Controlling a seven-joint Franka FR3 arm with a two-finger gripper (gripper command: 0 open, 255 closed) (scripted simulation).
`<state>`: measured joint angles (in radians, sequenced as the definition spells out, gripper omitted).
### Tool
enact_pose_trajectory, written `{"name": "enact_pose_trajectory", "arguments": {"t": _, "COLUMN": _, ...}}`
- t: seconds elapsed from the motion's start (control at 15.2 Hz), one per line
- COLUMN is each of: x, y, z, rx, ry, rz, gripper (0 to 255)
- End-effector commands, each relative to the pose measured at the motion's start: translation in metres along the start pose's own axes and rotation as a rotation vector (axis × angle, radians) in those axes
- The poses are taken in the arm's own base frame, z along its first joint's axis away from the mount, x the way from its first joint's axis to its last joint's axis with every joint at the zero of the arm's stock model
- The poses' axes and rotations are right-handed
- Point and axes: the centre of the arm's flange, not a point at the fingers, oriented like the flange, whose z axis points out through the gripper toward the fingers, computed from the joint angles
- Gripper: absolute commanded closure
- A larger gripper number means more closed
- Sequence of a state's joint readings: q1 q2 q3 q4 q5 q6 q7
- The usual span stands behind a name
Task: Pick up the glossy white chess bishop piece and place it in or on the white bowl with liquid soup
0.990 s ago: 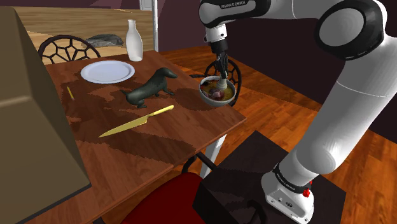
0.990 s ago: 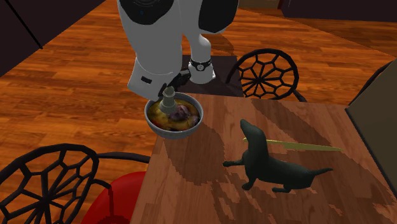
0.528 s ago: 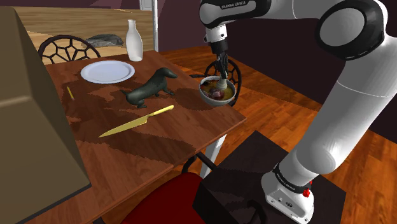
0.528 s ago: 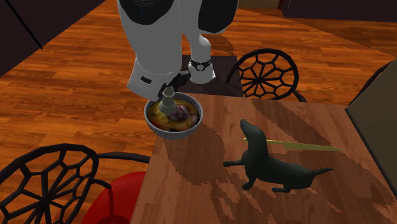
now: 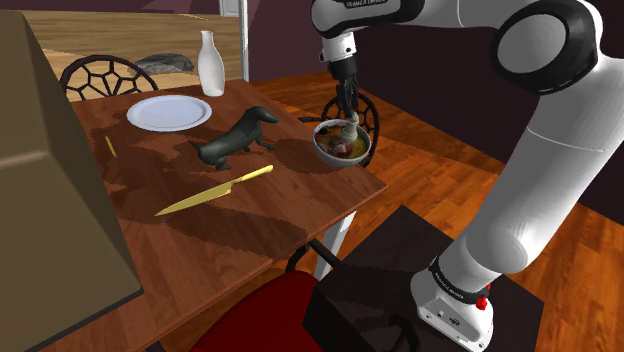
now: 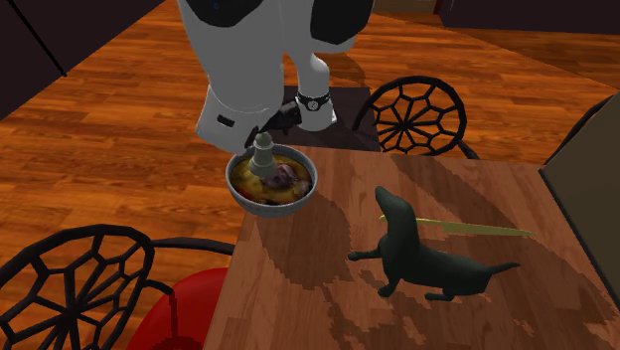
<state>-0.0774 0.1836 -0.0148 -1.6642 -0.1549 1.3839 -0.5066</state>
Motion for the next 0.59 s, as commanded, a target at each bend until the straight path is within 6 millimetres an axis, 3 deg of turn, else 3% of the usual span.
{"name": "enact_pose_trajectory", "arguments": {"t": 0.0, "x": 0.001, "y": 0.000, "z": -0.024, "rx": 0.000, "ry": -0.001, "rz": 0.000, "gripper": 0}}
{"name": "enact_pose_trajectory", "arguments": {"t": 0.07, "x": 0.001, "y": 0.000, "z": -0.034, "rx": 0.000, "ry": -0.001, "rz": 0.000, "gripper": 0}}
{"name": "enact_pose_trajectory", "arguments": {"t": 0.53, "x": 0.001, "y": 0.000, "z": -0.034, "rx": 0.000, "ry": -0.001, "rz": 0.000, "gripper": 0}}
